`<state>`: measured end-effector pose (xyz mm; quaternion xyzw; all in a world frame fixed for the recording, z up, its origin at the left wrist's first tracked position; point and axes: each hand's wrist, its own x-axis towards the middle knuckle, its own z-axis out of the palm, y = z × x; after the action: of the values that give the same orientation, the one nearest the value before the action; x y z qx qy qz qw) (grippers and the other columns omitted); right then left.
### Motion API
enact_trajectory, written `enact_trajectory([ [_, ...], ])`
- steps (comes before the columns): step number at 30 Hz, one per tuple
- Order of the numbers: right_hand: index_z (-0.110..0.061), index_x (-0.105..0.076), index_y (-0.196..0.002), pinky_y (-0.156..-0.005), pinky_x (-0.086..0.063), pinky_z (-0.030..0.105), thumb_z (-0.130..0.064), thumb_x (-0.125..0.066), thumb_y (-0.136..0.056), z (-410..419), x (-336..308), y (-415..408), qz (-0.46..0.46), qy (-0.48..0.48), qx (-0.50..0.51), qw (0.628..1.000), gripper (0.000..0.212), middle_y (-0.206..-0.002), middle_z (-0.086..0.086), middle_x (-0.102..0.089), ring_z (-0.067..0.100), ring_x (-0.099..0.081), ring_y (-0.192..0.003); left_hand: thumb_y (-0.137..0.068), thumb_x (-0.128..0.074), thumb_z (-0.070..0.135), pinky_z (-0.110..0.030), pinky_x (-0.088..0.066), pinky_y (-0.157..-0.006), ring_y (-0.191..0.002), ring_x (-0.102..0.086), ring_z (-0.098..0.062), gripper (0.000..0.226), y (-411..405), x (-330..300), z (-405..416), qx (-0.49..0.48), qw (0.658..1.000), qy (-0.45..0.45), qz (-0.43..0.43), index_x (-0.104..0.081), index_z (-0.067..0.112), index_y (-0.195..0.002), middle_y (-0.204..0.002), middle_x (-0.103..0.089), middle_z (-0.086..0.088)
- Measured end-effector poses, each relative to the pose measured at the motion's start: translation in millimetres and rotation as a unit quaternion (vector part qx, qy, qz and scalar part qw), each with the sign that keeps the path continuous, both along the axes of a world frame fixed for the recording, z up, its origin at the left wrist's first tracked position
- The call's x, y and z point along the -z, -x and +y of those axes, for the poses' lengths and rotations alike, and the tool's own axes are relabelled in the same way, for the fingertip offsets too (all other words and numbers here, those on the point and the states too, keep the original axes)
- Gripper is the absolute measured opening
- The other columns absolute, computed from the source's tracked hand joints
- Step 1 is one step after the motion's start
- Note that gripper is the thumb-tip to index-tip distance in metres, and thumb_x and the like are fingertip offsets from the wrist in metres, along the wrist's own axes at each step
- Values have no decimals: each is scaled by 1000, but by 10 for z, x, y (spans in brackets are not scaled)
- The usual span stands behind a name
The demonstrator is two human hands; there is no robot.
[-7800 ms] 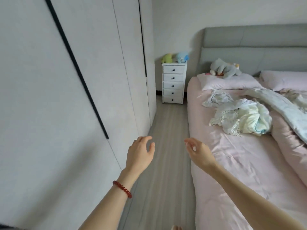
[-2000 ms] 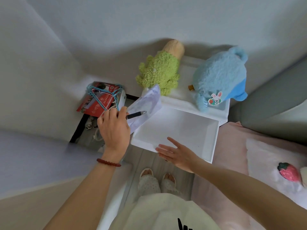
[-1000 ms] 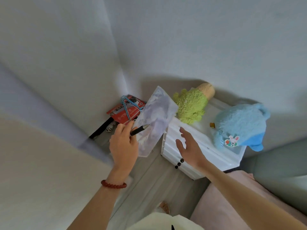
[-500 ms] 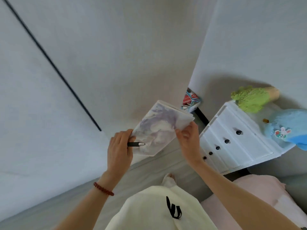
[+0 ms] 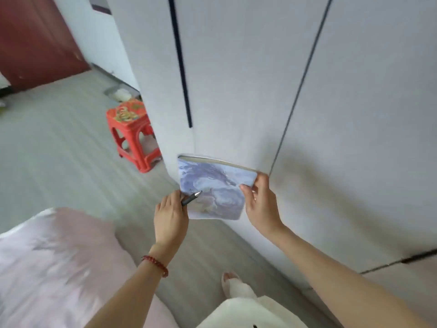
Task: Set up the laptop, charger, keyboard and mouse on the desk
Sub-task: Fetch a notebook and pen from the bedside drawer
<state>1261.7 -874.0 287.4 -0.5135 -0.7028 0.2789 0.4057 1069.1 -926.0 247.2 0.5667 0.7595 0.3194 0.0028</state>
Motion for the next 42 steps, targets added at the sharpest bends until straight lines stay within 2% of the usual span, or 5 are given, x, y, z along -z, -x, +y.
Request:
enact_trajectory([
  [7, -14, -44, -106, -56, -34, 30, -21, -43, -92, 1022, 15, 2076, -84, -72, -191, 975, 16, -72, -9, -53, 35, -58, -60, -85, -52, 2, -40, -43, -63, -85, -59, -37, 23, 1766, -108, 332, -204, 978, 21, 33, -56, 5, -108, -96, -62, -17],
  [17, -12, -52, -116, -60, -35, 27, -14, -50, -92, 2473, -146, 4601, -79, -105, -341, 931, 24, -99, 3, -70, 34, -65, -77, -93, -46, 24, -32, -29, -46, -55, -57, -38, 18, 3816, -456, 1087, -404, 910, 83, 44, -46, 6, -95, -65, -60, -13],
  [22, -9, -53, -114, -62, -47, 39, -14, -52, -91, 2936, -202, 5898, -62, -113, -388, 913, 23, -102, 6, -70, 38, -65, -80, -94, -38, 22, -33, -29, -49, -66, -55, -38, 21, 4884, -533, 1445, -449, 892, 26, 41, -45, 8, -109, -88, -56, -11],
  [31, -15, -52, -115, -64, -38, 31, -15, -50, -91, 3747, -418, 8826, -55, -162, -427, 888, 24, -107, 1, -68, 34, -64, -86, -94, -43, 15, -30, -31, -41, -48, -36, -28, 22, 7628, -812, 2211, -472, 878, 3, 86, -54, 4, -110, -81, -49, -13],
  [42, -16, -54, -118, -62, -36, 28, -17, -52, -92, 5160, -884, 12281, -34, -241, -436, 866, 27, -108, -1, -69, 27, -67, -81, -90, -49, 15, -35, -46, -58, -79, -63, -32, 20, 11122, -1369, 3527, -482, 866, -56, 123, -58, 8, -107, -93, -67, -12],
])
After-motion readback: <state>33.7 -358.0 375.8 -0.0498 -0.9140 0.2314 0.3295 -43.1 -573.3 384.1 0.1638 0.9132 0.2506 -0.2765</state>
